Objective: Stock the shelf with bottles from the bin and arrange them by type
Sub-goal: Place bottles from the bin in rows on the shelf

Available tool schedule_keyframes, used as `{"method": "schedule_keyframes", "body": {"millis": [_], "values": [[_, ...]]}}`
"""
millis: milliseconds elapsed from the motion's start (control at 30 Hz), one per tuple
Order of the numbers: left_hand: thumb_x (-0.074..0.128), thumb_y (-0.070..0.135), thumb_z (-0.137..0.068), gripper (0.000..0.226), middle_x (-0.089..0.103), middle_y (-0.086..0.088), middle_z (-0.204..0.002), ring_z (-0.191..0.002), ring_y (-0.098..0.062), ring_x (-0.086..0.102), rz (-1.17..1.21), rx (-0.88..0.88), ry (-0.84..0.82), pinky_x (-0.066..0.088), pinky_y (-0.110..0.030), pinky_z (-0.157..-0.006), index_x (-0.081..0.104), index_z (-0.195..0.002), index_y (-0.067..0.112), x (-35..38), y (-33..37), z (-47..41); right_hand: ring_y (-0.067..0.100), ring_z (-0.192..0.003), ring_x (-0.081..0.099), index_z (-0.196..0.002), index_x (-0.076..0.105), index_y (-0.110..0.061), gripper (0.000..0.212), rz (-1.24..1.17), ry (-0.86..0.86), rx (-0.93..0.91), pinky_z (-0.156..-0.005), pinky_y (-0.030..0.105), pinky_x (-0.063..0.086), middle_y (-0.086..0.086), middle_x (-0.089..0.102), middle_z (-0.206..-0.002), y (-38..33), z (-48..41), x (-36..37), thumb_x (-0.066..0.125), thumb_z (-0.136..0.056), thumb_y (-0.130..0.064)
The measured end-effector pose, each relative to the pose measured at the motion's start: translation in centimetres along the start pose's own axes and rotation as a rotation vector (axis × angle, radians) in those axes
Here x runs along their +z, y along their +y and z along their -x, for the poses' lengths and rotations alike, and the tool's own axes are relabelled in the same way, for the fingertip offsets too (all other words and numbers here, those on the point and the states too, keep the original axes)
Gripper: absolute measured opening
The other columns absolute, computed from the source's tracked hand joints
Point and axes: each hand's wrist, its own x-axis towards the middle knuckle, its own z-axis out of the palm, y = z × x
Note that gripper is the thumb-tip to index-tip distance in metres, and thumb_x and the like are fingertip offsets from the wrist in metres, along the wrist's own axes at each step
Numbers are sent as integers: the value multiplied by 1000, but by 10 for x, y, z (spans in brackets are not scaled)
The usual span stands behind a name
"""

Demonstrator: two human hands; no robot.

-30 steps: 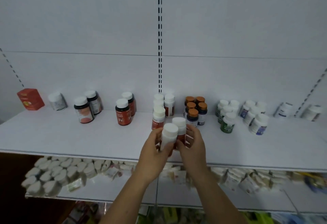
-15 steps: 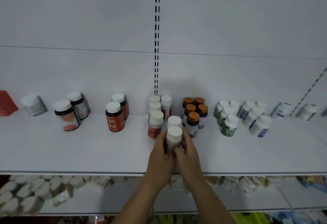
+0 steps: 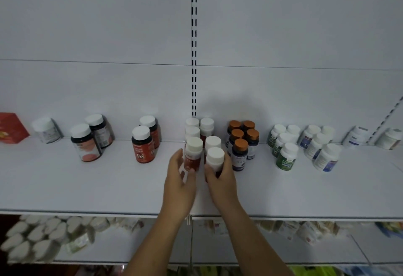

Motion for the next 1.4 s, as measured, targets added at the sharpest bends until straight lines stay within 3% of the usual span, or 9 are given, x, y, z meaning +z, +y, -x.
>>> {"method": "schedule_keyframes", "body": {"millis": [133,333,533,800,967,1067,1133,1200,1400], "values": [[53,19,-109,57,40,21,-145,-138,-3,42,-53,-91,-98,35,-24,-109,33,-161,26,-4,7,-24,-8,-111,60,-137,46,-41,52,14,6,7,-100,35,56,-22,60,-127,1,-15,5,67,-97,-15],[56,31,-93,54,65,13,-138,-127,-12,64,-47,-96,-161,51,-50,-112,52,-146,40,-1,-8,-37,16,-125,59,-145,47,-31,60,58,10,42,-106,50,53,-5,61,-135,2,-34,16,68,-90,-20],[58,9,-96,55,68,14,-131,-121,-8,65,-49,-102,-155,52,-48,-110,54,-143,37,-1,-8,-40,16,-120,61,-140,51,-31,57,35,-6,75,-104,53,54,-4,64,-129,1,-45,21,59,-86,-16],[61,10,-96,53,68,12,-131,-121,-9,66,-18,-87,-132,54,-43,-107,55,-143,35,0,-7,-41,7,-114,61,-144,51,-23,56,10,4,73,-99,31,52,-4,63,-129,-8,-48,23,60,-92,-3],[59,3,-98,57,67,15,-134,-122,-2,63,-27,-77,-116,53,-19,-99,52,-147,31,-1,-4,-36,20,-120,62,-135,51,-24,51,76,7,93,-100,45,56,2,63,-128,1,-49,22,59,-89,-4],[58,6,-102,55,60,24,-138,-118,17,57,-51,-64,-109,44,-2,-90,47,-150,30,-6,2,-31,25,-144,44,-157,32,-19,70,103,-27,83,-117,47,43,6,46,-155,-3,-36,19,57,-93,-5],[58,17,-106,59,47,26,-150,-127,18,46,-85,-36,-95,39,-12,-106,37,-158,32,-13,6,-25,20,-153,30,-164,16,-22,79,129,-51,79,-125,43,29,-1,30,-166,-13,-21,14,55,-97,-9],[58,31,-107,65,34,25,-158,-141,8,32,-156,11,-76,32,-27,-119,27,-164,33,-23,10,-19,18,-146,41,-158,28,-26,69,117,-60,9,-122,48,37,0,42,-158,-20,-6,8,55,-97,-13],[54,45,-105,64,35,19,-164,-148,-1,34,-434,193,-38,31,-31,-121,29,-163,36,-64,32,9,1,-133,42,-159,28,-34,69,290,-221,-178,-112,27,36,-13,39,-149,-52,34,-15,58,-99,-17]]}}
